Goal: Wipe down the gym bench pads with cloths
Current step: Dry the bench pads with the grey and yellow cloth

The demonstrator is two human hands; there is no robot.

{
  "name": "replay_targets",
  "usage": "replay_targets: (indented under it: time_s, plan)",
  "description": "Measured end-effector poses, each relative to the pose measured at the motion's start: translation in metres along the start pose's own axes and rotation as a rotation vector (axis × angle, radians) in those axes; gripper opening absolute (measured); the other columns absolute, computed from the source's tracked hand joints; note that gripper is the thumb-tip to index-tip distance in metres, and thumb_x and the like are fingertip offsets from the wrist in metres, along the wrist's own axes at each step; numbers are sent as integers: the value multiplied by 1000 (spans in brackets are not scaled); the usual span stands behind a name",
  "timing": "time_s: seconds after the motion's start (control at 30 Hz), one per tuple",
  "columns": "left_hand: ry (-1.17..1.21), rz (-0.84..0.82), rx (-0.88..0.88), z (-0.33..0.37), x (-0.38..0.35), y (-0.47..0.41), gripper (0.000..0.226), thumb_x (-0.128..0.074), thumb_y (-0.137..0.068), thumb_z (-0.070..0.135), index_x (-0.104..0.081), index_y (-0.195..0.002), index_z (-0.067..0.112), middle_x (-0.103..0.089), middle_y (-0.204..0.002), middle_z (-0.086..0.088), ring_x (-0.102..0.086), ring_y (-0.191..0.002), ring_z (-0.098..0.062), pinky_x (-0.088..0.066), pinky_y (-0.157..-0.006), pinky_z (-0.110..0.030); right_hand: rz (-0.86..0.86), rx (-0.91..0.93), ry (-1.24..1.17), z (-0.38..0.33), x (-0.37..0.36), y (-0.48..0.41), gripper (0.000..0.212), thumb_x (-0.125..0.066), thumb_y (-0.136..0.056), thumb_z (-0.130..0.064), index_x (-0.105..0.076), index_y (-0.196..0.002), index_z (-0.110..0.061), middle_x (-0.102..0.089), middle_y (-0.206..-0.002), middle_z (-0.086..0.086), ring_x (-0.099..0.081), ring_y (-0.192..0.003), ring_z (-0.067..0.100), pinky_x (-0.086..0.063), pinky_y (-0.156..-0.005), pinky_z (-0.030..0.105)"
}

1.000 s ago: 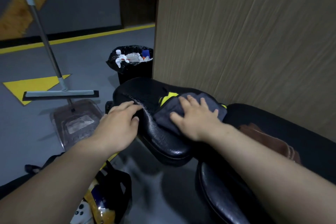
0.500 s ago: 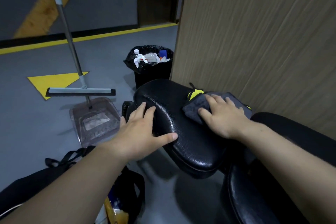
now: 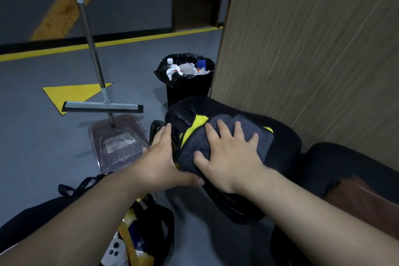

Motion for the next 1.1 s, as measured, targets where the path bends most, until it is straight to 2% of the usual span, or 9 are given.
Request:
replay_targets:
  time_s: [0.17, 0.4, 0.53, 0.63, 0.7, 0.8, 0.9, 1.0, 1.1]
  plan:
    - [39, 26, 52, 3, 1, 0, 169, -76, -32, 83, 28, -151, 24, 21, -163, 9, 12, -150, -7, -8, -123, -47, -25, 13, -23, -15, 5, -64, 80, -31, -91, -64, -11, -156, -23, -9, -164, 6, 2, -148, 45, -4, -108, 75]
    - [-109, 153, 58, 15, 10, 2, 168, -79, -36, 82, 37, -145, 27, 46, -152, 7, 26, -147, -13, 9, -121, -52, -47, 178, -10, -51, 10, -120, 77, -32, -91, -66, -20, -155, -24, -17, -163, 4, -5, -148, 43, -9, -109, 74]
    - [-165, 177, 12, 17, 8, 3, 161, -76, -42, 83, 34, -147, 32, 48, -150, 7, 30, -144, -12, 9, -120, -54, -112, 321, -70, -49, 18, -141, 66, -39, -91, -60, -31, -150, -33, -26, -160, -3, -14, -148, 31, -12, -113, 67]
    - [-181, 191, -10, 16, 6, 4, 158, -75, -44, 83, 34, -147, 33, 47, -150, 7, 29, -144, -11, 8, -121, -54, -159, 388, -71, -41, 24, -155, 69, -36, -80, -70, -39, -143, -43, -39, -153, -6, -30, -142, 24, -23, -113, 58]
    - [-203, 194, -38, 17, 5, 2, 154, -72, -44, 84, 26, -150, 34, 47, -151, 7, 26, -147, -14, 8, -120, -55, -155, 393, -143, -33, 28, -162, 70, -38, -74, -71, -48, -137, -42, -49, -144, -5, -41, -134, 22, -31, -111, 49]
    - [-234, 174, -97, 24, 3, 3, 134, -70, -51, 79, 6, -154, 41, 44, -152, 8, 23, -148, -16, 10, -120, -54, -125, 376, -236, -18, 28, -169, 50, -45, -78, -60, -60, -120, -36, -61, -126, -4, -52, -120, 21, -39, -103, 39]
    - [-259, 123, -179, 36, -3, 6, 105, -65, -64, 68, -11, -151, 45, 40, -154, 7, 24, -148, -15, 14, -118, -55, -104, 330, -287, -4, 29, -173, 41, -42, -71, -63, -59, -104, -44, -63, -116, -10, -54, -113, 17, -41, -100, 37]
    - [-290, 72, -242, 48, -13, 7, 91, -58, -74, 66, -16, -150, 43, 33, -158, 6, 29, -146, -13, 14, -118, -56, -111, 287, -319, 13, 30, -174, 38, -49, -85, -55, -57, -120, -43, -61, -124, -9, -53, -116, 17, -38, -94, 30]
    - [-287, 1, -229, 51, -22, 5, 95, -54, -77, 76, -7, -153, 42, 28, -161, 7, 29, -146, -11, 14, -119, -53, -109, 237, -340, 40, 30, -169, 38, -50, -94, -46, -53, -131, -40, -60, -131, -7, -51, -121, 16, -33, -93, 26]
Point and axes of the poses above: each hand's wrist, its own y-axis away from the middle knuckle, its own x-axis out of the back of the hand, z = x × y, the point moved 4 cm from there along -y, towards the middle knuckle
